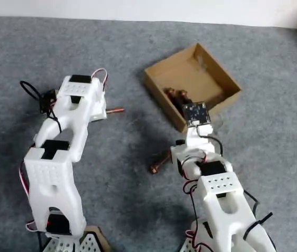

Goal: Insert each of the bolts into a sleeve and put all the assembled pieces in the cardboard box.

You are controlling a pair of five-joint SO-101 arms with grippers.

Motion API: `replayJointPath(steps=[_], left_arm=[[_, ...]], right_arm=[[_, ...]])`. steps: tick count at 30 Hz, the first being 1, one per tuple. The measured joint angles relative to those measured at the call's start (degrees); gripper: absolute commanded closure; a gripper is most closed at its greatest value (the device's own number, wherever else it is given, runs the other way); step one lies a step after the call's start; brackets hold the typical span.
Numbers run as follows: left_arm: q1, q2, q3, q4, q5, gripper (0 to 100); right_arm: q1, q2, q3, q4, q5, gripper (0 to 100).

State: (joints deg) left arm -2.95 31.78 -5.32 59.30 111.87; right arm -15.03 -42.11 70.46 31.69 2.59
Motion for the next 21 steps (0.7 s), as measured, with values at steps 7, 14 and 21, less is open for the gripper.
replayJointPath(steps=[7,14,21], left_arm=[[0.00,0.00,-0.44,1.85,-0.18,99],[-0.26,-5.71,-0.62,13.19,-6.77,99],[1.67,-23.56,8.97,16.18,-20.40,99]], right_arm=[[0.00,0.00,0.00,0.00,0.00,99.4],[0.00,0.00,0.00,0.00,0.00,99.4],[0.00,-0.18,0.00,1.67,0.00,99.4]])
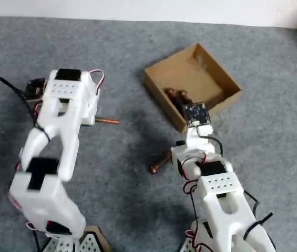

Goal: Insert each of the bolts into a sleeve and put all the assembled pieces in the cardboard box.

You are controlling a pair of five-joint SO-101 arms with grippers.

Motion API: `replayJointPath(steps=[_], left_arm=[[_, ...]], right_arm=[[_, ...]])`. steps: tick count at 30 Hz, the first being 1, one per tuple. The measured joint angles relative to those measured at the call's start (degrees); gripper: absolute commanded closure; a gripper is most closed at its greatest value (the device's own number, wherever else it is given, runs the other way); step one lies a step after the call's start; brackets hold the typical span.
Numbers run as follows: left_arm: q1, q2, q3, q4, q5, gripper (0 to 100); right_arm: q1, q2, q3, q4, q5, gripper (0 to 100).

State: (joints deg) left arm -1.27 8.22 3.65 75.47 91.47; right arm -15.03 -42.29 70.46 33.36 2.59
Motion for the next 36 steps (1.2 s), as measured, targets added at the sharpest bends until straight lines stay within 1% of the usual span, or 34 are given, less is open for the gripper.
replayJointPath(steps=[2,5,8,10,13,16,19,23,25,27,29,30,33,36], left_arm=[[1.67,-5.98,3.52,0.09,-4.48,99],[4.22,-15.21,9.23,0.09,-10.99,99],[6.42,-23.56,14.24,0.26,-16.70,99],[7.03,-27.87,16.70,0.26,-19.08,99],[6.95,-31.74,17.41,0.26,-19.87,99],[6.86,-34.55,18.11,-1.41,-19.78,99],[6.86,-36.31,18.11,-1.93,-19.78,99],[6.86,-38.51,18.11,-1.93,-19.78,99],[6.86,-39.12,18.64,-2.73,-19.78,99],[6.86,-39.47,19.25,-4.66,-19.78,99],[6.95,-40.18,20.57,-7.12,-20.31,99],[6.86,-40.53,21.54,-8.62,-21.98,99],[6.86,-41.76,24.79,-15.56,-29.10,99],[7.47,-43.87,29.36,-25.67,-38.51,99]], right_arm=[[0.00,-0.79,0.00,1.32,0.70,99.4],[0.00,-5.71,0.09,3.60,2.20,99.4],[-1.23,-14.07,2.81,6.77,2.64,99.4],[-2.29,-21.27,6.51,7.12,2.64,99.4],[-4.40,-34.11,12.48,7.21,2.73,99.4],[-7.21,-47.30,17.58,7.21,2.73,99.4],[-8.97,-58.81,22.24,5.10,2.81,99.4],[-11.25,-60.31,25.23,-2.02,3.60,99.4],[-11.69,-60.31,25.23,-7.30,6.15,99.4],[-12.22,-60.57,25.23,-12.66,10.11,99.4],[-12.84,-60.92,25.23,-14.86,12.92,99.4],[-12.84,-61.01,25.23,-15.30,13.54,99.4],[-12.75,-61.10,25.23,-16.00,13.89,99.4],[-12.75,-61.10,25.23,-16.18,14.07,99.4]])
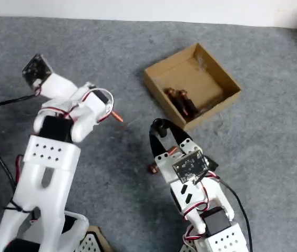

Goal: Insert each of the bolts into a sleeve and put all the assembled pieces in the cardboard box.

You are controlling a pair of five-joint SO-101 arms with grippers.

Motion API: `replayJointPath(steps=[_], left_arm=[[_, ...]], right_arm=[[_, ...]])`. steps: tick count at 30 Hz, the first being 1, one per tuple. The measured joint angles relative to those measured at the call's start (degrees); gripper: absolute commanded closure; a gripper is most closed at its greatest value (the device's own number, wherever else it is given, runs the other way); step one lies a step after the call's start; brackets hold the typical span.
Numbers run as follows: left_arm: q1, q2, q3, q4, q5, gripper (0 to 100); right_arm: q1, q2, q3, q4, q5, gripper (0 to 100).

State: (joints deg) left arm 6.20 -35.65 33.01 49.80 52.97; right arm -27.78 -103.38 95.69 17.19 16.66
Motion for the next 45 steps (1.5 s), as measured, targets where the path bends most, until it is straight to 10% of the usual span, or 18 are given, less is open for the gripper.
replayJointPath(steps=[9,45], left_arm=[[8.70,-14.51,15.12,-22.24,-11.43,99],[18.64,-21.71,20.22,-22.68,-11.60,99]], right_arm=[[-1.23,0.00,0.00,2.81,0.00,99.4],[-2.11,0.00,0.00,8.44,3.52,99.4]])
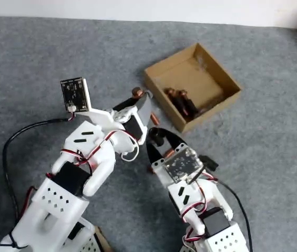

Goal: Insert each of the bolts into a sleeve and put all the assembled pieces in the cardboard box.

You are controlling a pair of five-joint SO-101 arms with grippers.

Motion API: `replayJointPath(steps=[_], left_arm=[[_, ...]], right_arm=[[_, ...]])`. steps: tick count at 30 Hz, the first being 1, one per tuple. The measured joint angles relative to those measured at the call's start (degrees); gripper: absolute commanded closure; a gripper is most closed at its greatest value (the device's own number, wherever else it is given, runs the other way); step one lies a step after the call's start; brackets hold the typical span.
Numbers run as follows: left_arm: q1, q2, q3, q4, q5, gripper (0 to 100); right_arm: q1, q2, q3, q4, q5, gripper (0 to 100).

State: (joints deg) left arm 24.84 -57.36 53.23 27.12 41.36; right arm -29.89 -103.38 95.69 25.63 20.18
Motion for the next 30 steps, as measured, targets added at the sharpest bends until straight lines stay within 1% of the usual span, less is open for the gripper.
replayJointPath(steps=[7,12,16,21,24,30], left_arm=[[0.00,0.00,0.00,0.18,0.00,99],[0.00,0.00,0.00,2.90,0.09,99],[0.09,-2.46,0.00,2.90,0.09,99],[0.00,-6.33,0.00,5.98,0.09,99],[0.00,-6.86,0.97,5.98,0.09,99],[2.81,-7.03,2.46,5.98,-0.09,99]], right_arm=[[0.00,0.00,0.00,0.00,0.26,99.4],[0.00,0.00,0.00,0.00,0.26,99.4],[0.00,0.00,0.00,0.00,0.26,99.4],[0.00,0.00,0.00,0.00,0.26,99.4],[0.00,0.00,0.00,0.00,0.26,99.4],[0.18,0.00,0.00,0.00,0.26,99.4]])
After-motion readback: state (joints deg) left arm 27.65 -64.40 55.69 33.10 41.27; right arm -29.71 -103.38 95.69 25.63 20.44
